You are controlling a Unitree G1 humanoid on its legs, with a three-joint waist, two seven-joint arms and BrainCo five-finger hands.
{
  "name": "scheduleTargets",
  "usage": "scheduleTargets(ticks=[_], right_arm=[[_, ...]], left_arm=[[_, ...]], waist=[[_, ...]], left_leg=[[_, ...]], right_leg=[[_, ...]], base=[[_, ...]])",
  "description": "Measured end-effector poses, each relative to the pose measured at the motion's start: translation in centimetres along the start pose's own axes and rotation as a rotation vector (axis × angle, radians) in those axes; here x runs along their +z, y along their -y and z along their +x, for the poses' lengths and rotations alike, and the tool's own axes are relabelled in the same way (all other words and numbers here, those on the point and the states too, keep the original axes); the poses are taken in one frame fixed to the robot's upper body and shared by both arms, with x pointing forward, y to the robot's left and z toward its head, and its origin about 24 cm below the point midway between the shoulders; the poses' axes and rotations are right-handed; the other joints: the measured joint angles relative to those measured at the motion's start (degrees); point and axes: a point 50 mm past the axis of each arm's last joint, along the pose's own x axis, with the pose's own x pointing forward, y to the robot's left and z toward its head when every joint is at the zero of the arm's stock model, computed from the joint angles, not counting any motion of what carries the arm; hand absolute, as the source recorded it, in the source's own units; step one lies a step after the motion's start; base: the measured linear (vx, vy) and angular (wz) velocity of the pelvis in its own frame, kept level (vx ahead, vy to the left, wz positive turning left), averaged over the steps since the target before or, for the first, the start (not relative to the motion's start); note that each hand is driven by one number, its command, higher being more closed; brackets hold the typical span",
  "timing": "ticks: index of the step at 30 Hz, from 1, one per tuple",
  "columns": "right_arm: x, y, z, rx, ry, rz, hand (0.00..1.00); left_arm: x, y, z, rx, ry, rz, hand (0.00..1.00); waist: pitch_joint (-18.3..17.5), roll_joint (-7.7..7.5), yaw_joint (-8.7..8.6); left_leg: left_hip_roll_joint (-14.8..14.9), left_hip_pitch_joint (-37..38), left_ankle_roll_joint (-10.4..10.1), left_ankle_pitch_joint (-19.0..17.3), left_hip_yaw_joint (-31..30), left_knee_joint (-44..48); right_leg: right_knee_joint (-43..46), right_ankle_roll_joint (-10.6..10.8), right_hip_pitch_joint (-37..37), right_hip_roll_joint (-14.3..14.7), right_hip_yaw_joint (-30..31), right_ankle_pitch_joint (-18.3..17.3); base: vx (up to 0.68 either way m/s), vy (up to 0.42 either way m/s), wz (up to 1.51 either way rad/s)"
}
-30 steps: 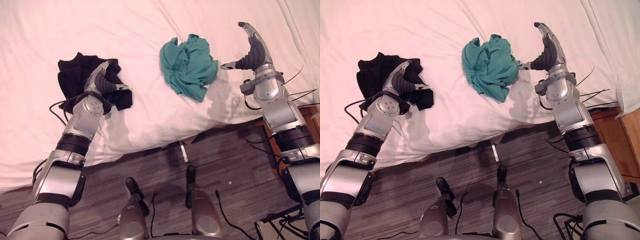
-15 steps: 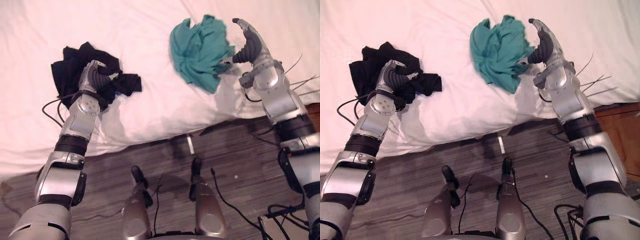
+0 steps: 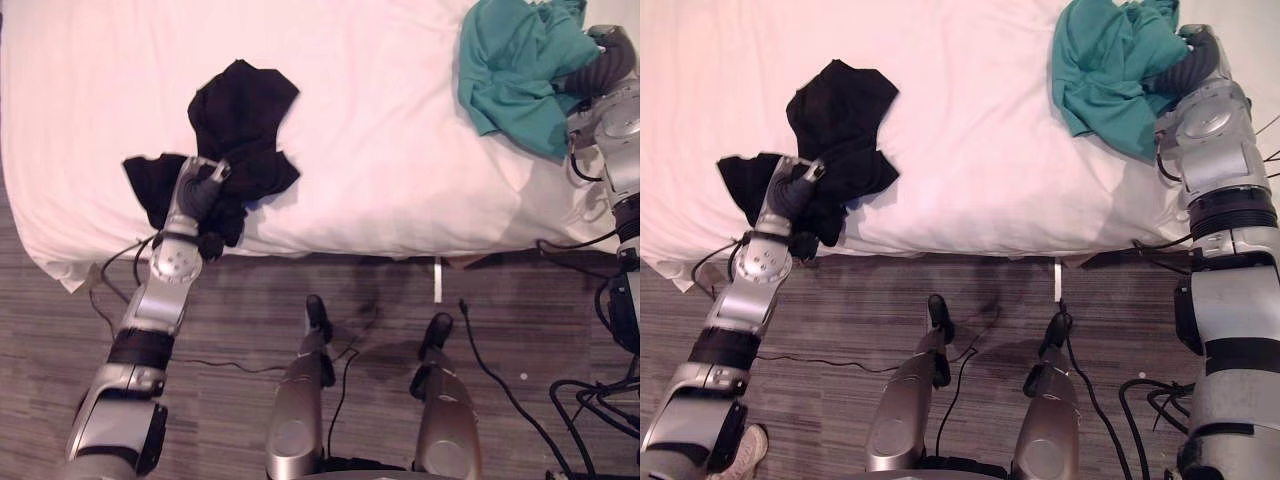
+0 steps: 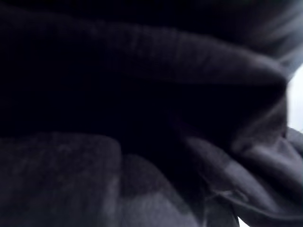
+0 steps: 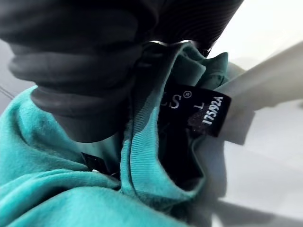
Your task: Tidy the bed and pick cloth on bed and put in laundry
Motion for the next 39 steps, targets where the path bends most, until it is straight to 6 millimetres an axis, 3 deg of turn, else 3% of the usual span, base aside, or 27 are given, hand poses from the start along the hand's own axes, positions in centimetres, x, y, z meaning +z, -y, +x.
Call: scheduleTargets(ticks=[5,7,9,10,13,16,19,22,26,30,31,35,37,38,39], right_arm=[[-5.3,-2.9,-2.0,0.061,-0.029,0.162,1.00],[-7.3,-6.3,-4.1,0.135,-0.026,0.249,1.00],[-10.5,-12.3,-8.8,0.248,-0.095,0.420,1.00],[-11.1,-13.7,-10.3,0.271,-0.119,0.460,1.00],[-15.4,-19.5,-19.5,0.390,-0.324,0.591,1.00],[-18.4,-20.9,-26.9,0.381,-0.520,0.662,1.00],[-19.8,-20.3,-30.7,0.331,-0.605,0.679,1.00],[-21.1,-19.7,-33.3,0.295,-0.683,0.674,1.00],[-21.8,-19.5,-36.0,0.313,-0.757,0.673,1.00],[-20.4,-21.0,-37.3,0.435,-0.704,0.701,1.00],[-19.5,-21.7,-37.3,0.504,-0.650,0.705,1.00],[-17.3,-23.7,-37.1,0.637,-0.572,0.742,1.00],[-16.5,-24.4,-36.9,0.652,-0.556,0.765,1.00],[-16.3,-24.6,-36.9,0.651,-0.556,0.773,1.00],[-16.1,-24.7,-36.4,0.647,-0.545,0.779,1.00]], left_arm=[[-1.0,-0.2,-5.3,-0.015,-0.029,-0.123,1.00],[-1.5,0.7,-7.8,-0.025,-0.073,-0.177,1.00],[-2.9,3.1,-11.1,-0.053,-0.190,-0.253,1.00],[-3.2,3.8,-11.8,-0.059,-0.218,-0.276,1.00],[-4.1,7.1,-15.0,-0.103,-0.353,-0.363,1.00],[-5.3,8.6,-16.1,-0.133,-0.440,-0.377,1.00],[-6.2,9.1,-16.9,-0.126,-0.505,-0.398,1.00],[-7.7,9.8,-18.7,-0.076,-0.639,-0.535,1.00],[-8.9,10.1,-22.2,-0.007,-0.786,-0.694,1.00],[-9.7,9.8,-25.9,0.124,-0.919,-0.791,1.00],[-9.7,9.7,-27.0,0.161,-0.947,-0.807,1.00],[-9.8,9.4,-27.9,0.242,-0.970,-0.849,1.00],[-10.0,9.1,-27.5,0.265,-0.958,-0.867,1.00],[-10.0,9.0,-27.2,0.273,-0.947,-0.877,1.00],[-10.0,9.0,-26.7,0.279,-0.934,-0.894,1.00]], waist=[[-0.11,-0.51,-0.04],[-0.85,-1.65,-0.23],[-6.19,-4.25,-0.77],[-7.15,-4.74,-1.08],[-12.75,-8.84,-3.56],[-15.37,-11.17,-6.89],[-16.76,-10.47,-8.39],[-18.53,-8.61,-8.70],[-20.51,-7.65,-8.46],[-22.04,-8.72,-7.69],[-22.26,-9.00,-6.16],[-22.85,-9.53,-4.47],[-22.92,-10.49,-4.24],[-22.91,-10.79,-4.25],[-23.05,-11.38,-3.92]], left_leg=[[-0.25,4.94,-0.04,-0.03,-0.11,-1.01],[-0.34,8.78,-0.12,-0.13,1.63,-2.50],[0.25,11.24,-1.67,-1.91,4.44,-3.53],[0.65,12.46,-1.85,-3.03,5.15,-3.81],[1.11,16.26,-1.88,-7.10,8.54,-3.99],[0.63,18.91,-1.43,-7.82,9.90,-4.10],[0.48,21.20,-1.58,-8.60,11.63,-4.10],[0.49,23.24,-1.78,-9.03,12.45,-4.11],[0.53,25.25,-1.99,-9.42,12.34,-4.18],[0.45,25.67,-2.56,-10.32,10.71,-4.30],[0.19,25.15,-2.68,-10.41,9.71,-4.63],[-0.66,21.99,-1.87,-10.28,6.42,-5.51],[-0.89,20.19,4.31,-11.51,11.00,-5.32],[-0.96,19.50,7.92,-11.81,14.72,-5.07],[-0.28,18.71,10.16,-11.65,20.70,-3.58]], right_leg=[[-1.58,-0.30,4.93,0.06,-0.54,-0.31],[-2.79,-0.15,7.56,0.31,0.86,-0.16],[-4.41,-0.03,8.37,1.31,2.98,0.23],[-4.81,0.14,9.35,1.81,3.73,0.34],[-5.72,0.48,10.99,2.52,6.68,0.46],[-6.28,1.14,12.81,2.26,7.94,0.92],[-7.24,1.35,14.30,2.24,9.40,1.13],[-7.78,1.37,16.03,2.30,9.91,1.16],[-8.23,1.48,18.41,2.28,9.49,1.07],[-9.53,1.86,20.47,2.12,7.14,0.89],[-10.27,1.96,21.22,1.97,6.05,0.89],[-10.99,2.84,23.89,0.60,-2.12,0.31],[-11.09,3.09,26.89,-0.86,-10.42,0.28],[-11.06,3.47,28.48,-1.46,-14.76,0.18],[-10.53,4.25,30.80,-2.18,-20.56,-0.15]], base=[[-0.05,0.008,0.04],[0.00,0.013,-0.35],[0.05,0.009,-0.56],[0.11,0.006,-0.60],[0.09,0.046,-0.54],[0.05,0.034,-0.28],[0.00,0.028,-0.29],[0.00,0.007,-0.13],[0.00,0.001,0.01],[-0.04,-0.002,0.24],[-0.06,-0.003,0.31],[-0.01,0.010,1.02],[0.07,0.029,1.89],[0.10,0.047,2.37],[0.13,0.084,2.71]])
